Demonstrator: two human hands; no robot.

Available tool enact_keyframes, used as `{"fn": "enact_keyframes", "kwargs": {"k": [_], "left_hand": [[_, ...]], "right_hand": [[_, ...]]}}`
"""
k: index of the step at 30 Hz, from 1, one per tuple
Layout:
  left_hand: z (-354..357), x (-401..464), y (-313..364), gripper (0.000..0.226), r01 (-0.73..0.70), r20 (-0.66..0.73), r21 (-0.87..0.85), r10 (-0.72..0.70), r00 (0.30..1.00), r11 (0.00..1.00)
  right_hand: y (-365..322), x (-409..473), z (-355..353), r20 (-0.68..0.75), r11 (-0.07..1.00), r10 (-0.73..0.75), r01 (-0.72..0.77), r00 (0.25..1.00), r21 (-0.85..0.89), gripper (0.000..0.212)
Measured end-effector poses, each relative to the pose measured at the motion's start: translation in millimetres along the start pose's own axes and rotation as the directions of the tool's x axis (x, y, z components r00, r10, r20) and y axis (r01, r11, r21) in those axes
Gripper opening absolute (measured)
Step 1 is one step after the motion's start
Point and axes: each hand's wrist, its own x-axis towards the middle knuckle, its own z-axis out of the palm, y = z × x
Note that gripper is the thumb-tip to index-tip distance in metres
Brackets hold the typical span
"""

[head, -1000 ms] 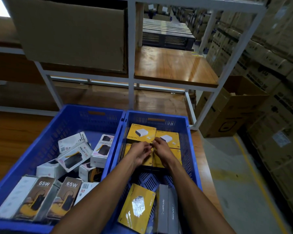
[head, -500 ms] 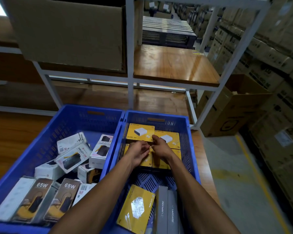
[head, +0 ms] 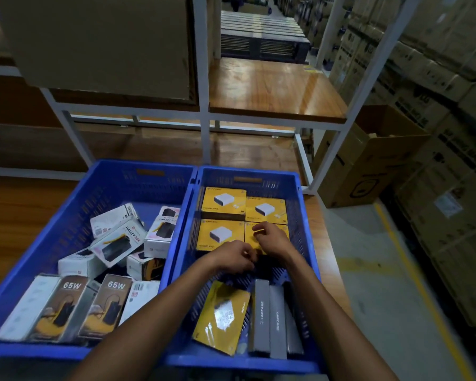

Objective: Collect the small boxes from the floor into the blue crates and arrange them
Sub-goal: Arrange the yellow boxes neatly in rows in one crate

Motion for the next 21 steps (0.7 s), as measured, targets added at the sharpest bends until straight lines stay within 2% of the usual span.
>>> {"fn": "enact_keyframes", "kwargs": {"k": [2, 3, 7, 10, 13, 16, 21], "left_hand": [[6.5, -8.9, 2.0, 0.028, -0.031, 0.025, 0.267, 0.025, 0.999, 0.963], [9.4, -12.6, 2.6, 0.035, -0.045, 0.056, 0.330, 0.028, 0.998, 0.943], [19.4, -24.1, 2.0, 0.075, -0.165, 0.281, 0.318, 0.074, 0.957, 0.934], [27.7, -27.2, 2.3, 0.088, -0.260, 0.329, 0.343, 0.144, 0.933, 0.903], [29.7, -28.2, 0.1, 0.086, -0.314, 0.298, 0.361, 0.211, 0.931, 0.878], [19.6, -33.2, 1.5, 0.070, -0.348, 0.244, 0.346, 0.274, 0.930, 0.871], [-10.4, -43.4, 3.5, 0.054, -0.331, 0.203, 0.132, 0.301, 0.932, 0.934]], "right_hand": [[11.0, -11.0, -2.3, 0.036, 0.999, -0.004, 0.006, 0.999, -0.038, 0.031], [17.1, -15.4, -2.3, 0.044, 0.999, 0.005, -0.003, 0.999, -0.047, 0.030], [32.4, -34.5, 1.6, 0.071, 0.993, 0.100, -0.096, 0.992, -0.066, 0.032], [40.6, -45.1, 6.0, 0.091, 0.987, 0.141, -0.133, 0.986, -0.089, 0.039], [39.6, -50.4, 5.1, 0.078, 0.983, 0.179, -0.175, 0.981, -0.051, 0.043], [36.3, -51.8, 2.5, 0.056, 0.982, 0.188, -0.188, 0.981, -0.002, 0.040], [25.7, -57.0, 3.4, 0.079, 0.989, 0.135, -0.139, 0.988, 0.047, 0.035]]}}
